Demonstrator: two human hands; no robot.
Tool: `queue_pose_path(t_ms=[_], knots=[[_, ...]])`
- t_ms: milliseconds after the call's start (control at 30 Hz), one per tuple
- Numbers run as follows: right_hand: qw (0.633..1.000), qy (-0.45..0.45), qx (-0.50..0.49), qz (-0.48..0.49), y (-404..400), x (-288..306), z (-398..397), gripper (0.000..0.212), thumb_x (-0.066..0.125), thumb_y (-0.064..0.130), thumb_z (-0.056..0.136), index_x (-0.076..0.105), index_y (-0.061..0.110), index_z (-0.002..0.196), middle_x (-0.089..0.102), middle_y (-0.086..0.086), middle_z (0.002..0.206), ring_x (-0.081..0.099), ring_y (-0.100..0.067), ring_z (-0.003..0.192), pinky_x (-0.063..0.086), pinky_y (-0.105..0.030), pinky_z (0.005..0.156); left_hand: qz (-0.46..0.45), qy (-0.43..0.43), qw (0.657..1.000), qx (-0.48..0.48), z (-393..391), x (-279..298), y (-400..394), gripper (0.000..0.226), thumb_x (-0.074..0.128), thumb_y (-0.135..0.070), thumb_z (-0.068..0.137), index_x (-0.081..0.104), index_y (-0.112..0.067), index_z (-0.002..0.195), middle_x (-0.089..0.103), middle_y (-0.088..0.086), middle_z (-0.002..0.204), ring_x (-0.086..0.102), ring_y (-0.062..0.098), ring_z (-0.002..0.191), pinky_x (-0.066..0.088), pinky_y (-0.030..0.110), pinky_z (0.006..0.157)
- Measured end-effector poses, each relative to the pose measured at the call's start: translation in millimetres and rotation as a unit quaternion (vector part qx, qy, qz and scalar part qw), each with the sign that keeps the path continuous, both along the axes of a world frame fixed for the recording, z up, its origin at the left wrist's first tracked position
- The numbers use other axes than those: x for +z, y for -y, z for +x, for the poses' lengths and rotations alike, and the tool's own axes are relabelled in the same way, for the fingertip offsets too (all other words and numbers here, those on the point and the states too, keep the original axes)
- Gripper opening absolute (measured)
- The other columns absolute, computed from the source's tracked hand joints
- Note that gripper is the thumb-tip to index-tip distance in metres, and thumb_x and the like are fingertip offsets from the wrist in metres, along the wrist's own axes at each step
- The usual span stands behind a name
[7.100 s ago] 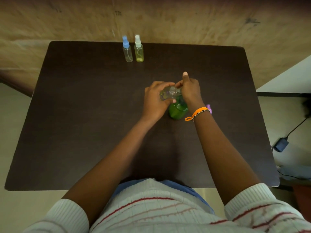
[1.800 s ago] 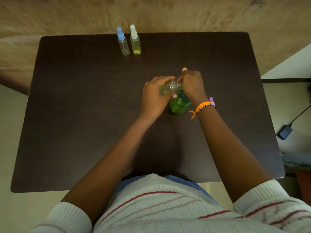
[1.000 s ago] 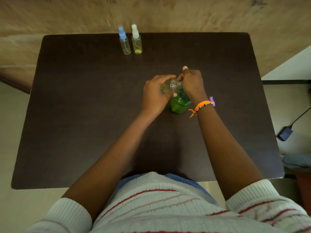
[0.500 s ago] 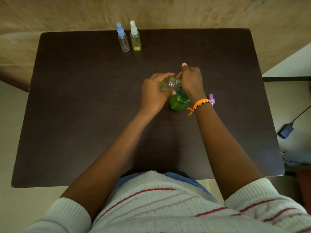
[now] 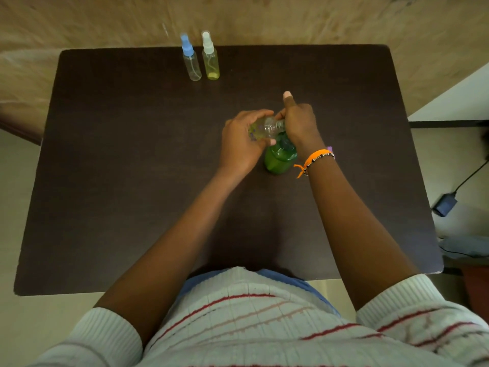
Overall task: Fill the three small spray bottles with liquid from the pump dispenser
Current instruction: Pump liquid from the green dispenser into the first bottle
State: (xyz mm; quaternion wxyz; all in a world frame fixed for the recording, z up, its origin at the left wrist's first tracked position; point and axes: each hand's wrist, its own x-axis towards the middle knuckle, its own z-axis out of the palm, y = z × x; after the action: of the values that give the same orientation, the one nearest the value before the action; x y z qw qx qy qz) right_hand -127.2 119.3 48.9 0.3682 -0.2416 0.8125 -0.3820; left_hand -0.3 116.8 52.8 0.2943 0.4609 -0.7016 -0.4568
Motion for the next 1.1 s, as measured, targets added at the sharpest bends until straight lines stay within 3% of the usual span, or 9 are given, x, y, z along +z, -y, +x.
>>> queue_pose_path(t_ms=[133, 267, 467, 600, 733, 900, 1100], knots=[[0.999, -0.039, -0.01, -0.003, -1.4, -4.2, 2.2, 0.057, 0.033, 0.039, 0.103, 0.057, 0.02, 0.055, 0.063, -0.009, 0.084, 0.06, -0.029, 0.094, 0.046, -0.04, 0.091, 0.0, 0.011, 1.0, -0.001, 0.1, -2.0, 0.4, 0.054, 0.079, -0.007, 0.058, 0.067, -0.016, 0.11, 0.066, 0.001, 0.11, 0.06, 0.018, 0.103, 0.044, 0.044, 0.097], [1.0, -0.027, 0.008, 0.003, -2.0, -2.6, 1.4, 0.056, 0.034, 0.044, 0.102, 0.058, 0.019, 0.057, 0.062, -0.008, 0.082, 0.057, -0.024, 0.086, 0.044, -0.039, 0.087, 0.0, 0.014, 1.0, -0.004, 0.2, -0.6, 0.8, 0.054, 0.08, -0.008, 0.058, 0.067, -0.017, 0.111, 0.065, 0.0, 0.11, 0.06, 0.018, 0.103, 0.044, 0.043, 0.096], [0.998, 0.017, 0.048, 0.029, 0.1, 7.3, -2.9, 0.051, 0.037, 0.05, 0.1, 0.062, 0.01, 0.08, 0.06, -0.008, 0.095, 0.053, -0.021, 0.09, 0.037, -0.029, 0.081, -0.012, 0.003, 1.0, -0.011, 0.4, 2.2, 1.6, 0.054, 0.078, -0.008, 0.059, 0.066, -0.017, 0.111, 0.065, 0.0, 0.11, 0.059, 0.018, 0.105, 0.044, 0.044, 0.097], [1.0, -0.005, 0.017, 0.016, -0.2, 2.5, -2.4, 0.054, 0.037, 0.045, 0.101, 0.06, 0.014, 0.064, 0.061, -0.005, 0.079, 0.055, -0.022, 0.085, 0.041, -0.032, 0.081, -0.014, 0.007, 1.0, -0.013, -0.8, -0.4, 2.9, 0.054, 0.078, -0.009, 0.059, 0.066, -0.018, 0.111, 0.065, -0.001, 0.11, 0.059, 0.018, 0.105, 0.044, 0.044, 0.097], [0.999, -0.032, -0.009, 0.014, -0.1, -2.9, 1.7, 0.053, 0.037, 0.048, 0.099, 0.061, 0.016, 0.066, 0.064, -0.01, 0.089, 0.062, -0.031, 0.096, 0.047, -0.041, 0.095, -0.01, 0.013, 1.0, -0.009, -1.2, -4.7, 3.2, 0.054, 0.079, -0.009, 0.059, 0.067, -0.018, 0.111, 0.065, -0.002, 0.109, 0.059, 0.019, 0.104, 0.045, 0.043, 0.096], [1.0, -0.022, -0.003, 0.017, -1.5, -2.4, 1.8, 0.052, 0.039, 0.051, 0.098, 0.058, 0.019, 0.062, 0.061, -0.007, 0.087, 0.057, -0.024, 0.088, 0.044, -0.035, 0.089, -0.008, 0.016, 1.0, -0.013, -0.5, -3.3, 3.2, 0.055, 0.079, -0.008, 0.059, 0.066, -0.017, 0.112, 0.064, 0.0, 0.112, 0.058, 0.02, 0.106, 0.044, 0.042, 0.098], [0.999, 0.017, 0.035, 0.032, 1.0, 5.4, -1.3, 0.053, 0.04, 0.054, 0.097, 0.067, 0.008, 0.095, 0.06, -0.009, 0.101, 0.054, -0.022, 0.093, 0.039, -0.031, 0.083, -0.012, 0.0, 1.0, -0.02, 0.7, 0.8, 2.4, 0.055, 0.077, -0.01, 0.058, 0.066, -0.014, 0.113, 0.065, 0.002, 0.112, 0.059, 0.018, 0.106, 0.044, 0.046, 0.097]])
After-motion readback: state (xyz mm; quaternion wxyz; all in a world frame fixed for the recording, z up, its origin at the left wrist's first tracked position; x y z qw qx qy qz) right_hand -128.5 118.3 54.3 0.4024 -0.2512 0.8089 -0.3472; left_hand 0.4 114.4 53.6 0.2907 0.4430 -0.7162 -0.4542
